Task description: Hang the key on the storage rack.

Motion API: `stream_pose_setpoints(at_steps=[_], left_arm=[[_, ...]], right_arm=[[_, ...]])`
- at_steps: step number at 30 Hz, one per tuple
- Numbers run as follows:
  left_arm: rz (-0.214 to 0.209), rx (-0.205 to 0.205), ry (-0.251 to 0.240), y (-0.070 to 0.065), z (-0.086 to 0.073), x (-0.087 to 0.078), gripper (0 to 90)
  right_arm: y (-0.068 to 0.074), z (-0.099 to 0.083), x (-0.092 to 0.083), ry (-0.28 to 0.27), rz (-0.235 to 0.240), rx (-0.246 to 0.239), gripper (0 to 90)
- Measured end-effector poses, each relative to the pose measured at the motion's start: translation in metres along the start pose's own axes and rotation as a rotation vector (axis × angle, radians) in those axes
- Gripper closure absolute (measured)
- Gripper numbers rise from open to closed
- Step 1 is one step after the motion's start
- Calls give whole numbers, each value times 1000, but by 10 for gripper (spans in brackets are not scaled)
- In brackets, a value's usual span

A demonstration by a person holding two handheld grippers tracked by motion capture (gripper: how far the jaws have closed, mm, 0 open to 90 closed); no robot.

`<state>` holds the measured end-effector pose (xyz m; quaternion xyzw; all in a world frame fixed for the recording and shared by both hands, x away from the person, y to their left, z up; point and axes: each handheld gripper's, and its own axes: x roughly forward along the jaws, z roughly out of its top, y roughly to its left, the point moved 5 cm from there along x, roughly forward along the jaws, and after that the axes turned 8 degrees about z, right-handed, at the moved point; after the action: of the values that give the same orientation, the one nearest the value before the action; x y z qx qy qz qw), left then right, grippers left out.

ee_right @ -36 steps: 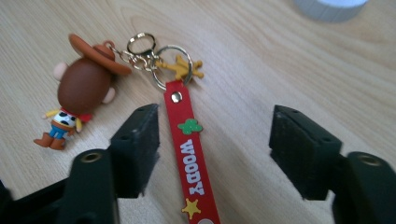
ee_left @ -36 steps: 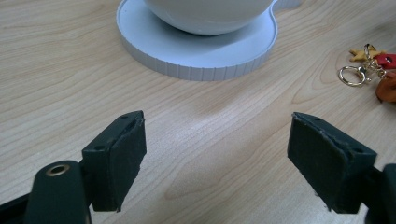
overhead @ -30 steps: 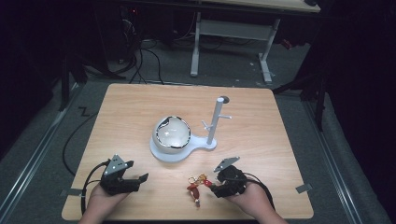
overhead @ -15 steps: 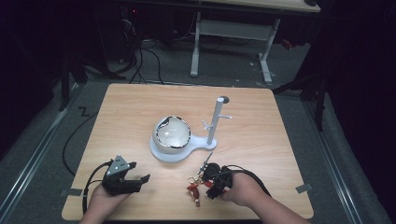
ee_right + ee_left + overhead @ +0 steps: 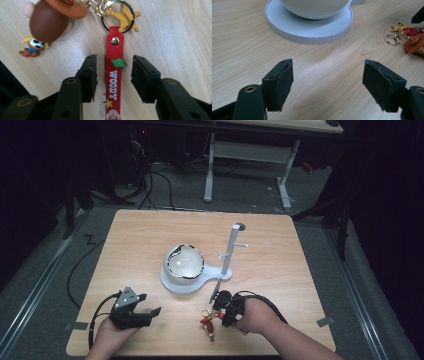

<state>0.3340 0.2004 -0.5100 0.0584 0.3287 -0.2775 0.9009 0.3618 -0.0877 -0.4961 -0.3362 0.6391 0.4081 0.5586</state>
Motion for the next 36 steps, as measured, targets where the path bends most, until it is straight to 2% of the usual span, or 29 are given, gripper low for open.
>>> stream_pose_setpoints(at_steps=[8,15,19,23,30,33,35,36], left_arm=[[-8,8,6,-2,-1,1,260],[-11,12,8,-2,-1,1,263],[-13,13,7,-2,-1,1,264],[-15,14,6,-3,0,1,265],[-17,14,9,-3,-1,1,269],[-16,13,13,-2,-3,2,271],[-19,14,16,-3,-3,3,272],[-19,14,16,-3,-3,3,272]], right_arm=[[1,9,5,-2,-5,-7,698],[3,16,8,0,6,-18,669],[2,18,9,7,20,-11,728],[4,17,8,12,12,-17,737],[3,17,8,24,27,11,744],[4,14,-2,18,51,27,745],[0,10,-17,4,42,20,745],[0,10,-17,4,42,20,745]])
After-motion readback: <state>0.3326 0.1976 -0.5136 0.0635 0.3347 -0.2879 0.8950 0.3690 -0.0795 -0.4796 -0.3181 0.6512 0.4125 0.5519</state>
